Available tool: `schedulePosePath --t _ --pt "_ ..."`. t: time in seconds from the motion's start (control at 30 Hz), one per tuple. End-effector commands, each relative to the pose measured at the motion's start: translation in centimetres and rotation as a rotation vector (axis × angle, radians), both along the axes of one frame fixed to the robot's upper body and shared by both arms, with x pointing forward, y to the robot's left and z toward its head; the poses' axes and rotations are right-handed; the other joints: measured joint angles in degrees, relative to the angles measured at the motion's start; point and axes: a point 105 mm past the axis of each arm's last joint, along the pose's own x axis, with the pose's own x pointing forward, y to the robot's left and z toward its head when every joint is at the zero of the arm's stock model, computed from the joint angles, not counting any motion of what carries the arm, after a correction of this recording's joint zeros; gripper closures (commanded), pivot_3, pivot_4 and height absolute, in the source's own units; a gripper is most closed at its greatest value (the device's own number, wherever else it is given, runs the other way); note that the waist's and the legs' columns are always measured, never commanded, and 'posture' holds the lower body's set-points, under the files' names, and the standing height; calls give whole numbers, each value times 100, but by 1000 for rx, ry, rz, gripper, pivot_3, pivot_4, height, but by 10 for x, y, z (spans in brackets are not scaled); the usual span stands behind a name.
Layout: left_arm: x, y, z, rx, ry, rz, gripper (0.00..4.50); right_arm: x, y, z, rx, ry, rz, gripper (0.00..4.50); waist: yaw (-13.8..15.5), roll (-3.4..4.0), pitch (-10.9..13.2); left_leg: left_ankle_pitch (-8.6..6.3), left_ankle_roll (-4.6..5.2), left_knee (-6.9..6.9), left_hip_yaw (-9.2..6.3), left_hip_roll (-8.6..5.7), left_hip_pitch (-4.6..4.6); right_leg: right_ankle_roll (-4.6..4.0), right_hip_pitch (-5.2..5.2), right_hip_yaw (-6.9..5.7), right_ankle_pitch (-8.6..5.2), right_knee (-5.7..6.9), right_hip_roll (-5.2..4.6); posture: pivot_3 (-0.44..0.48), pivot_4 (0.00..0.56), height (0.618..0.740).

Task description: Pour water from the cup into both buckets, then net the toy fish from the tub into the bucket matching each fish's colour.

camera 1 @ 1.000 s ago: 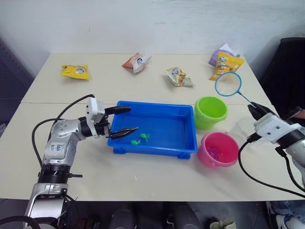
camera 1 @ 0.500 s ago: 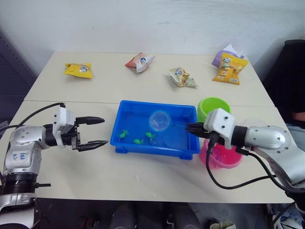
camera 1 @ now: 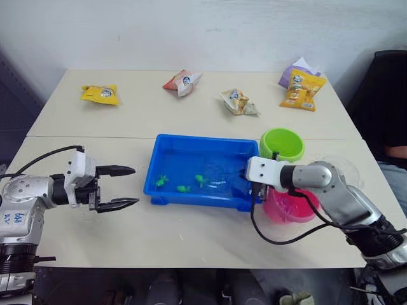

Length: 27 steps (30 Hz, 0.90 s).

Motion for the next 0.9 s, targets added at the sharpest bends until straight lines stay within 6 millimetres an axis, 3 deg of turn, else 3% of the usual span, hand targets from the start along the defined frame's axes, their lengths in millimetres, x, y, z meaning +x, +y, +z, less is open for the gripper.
schedulePosePath --t 0.03,0.23,0.43,0.63,0.9 --pt "-1 -1 12 -7 -46 10 22 -5 17 13 102 42 30 4500 7 0 0 0 1 0 0 0 0 0 0 0 0 0 0 0 150 740" --pt "0 -7 12 8 -53 -10 22 -9 11 26 207 112 -32 4500 22 0 0 -1 2 -1 -2 -2 -1 0 0 0 0 0 -5 0 150 740" --pt "9 -27 26 -42 -101 -57 22 -25 -11 42 296 160 -96 4500 35 0 0 -5 7 0 -9 -3 -6 0 2 -6 0 -3 -6 0 150 740" --pt "22 -48 40 -133 -140 -92 22 -37 -43 64 383 105 -203 4500 22 -1 0 -4 7 2 -7 -5 -6 2 4 -6 1 -1 -3 0 150 740" --pt "33 -77 47 -211 -138 -150 22 -47 -102 92 518 -35 -463 4500 42 -1 0 5 -9 1 -6 -4 -2 2 5 -3 1 0 2 0 150 740"
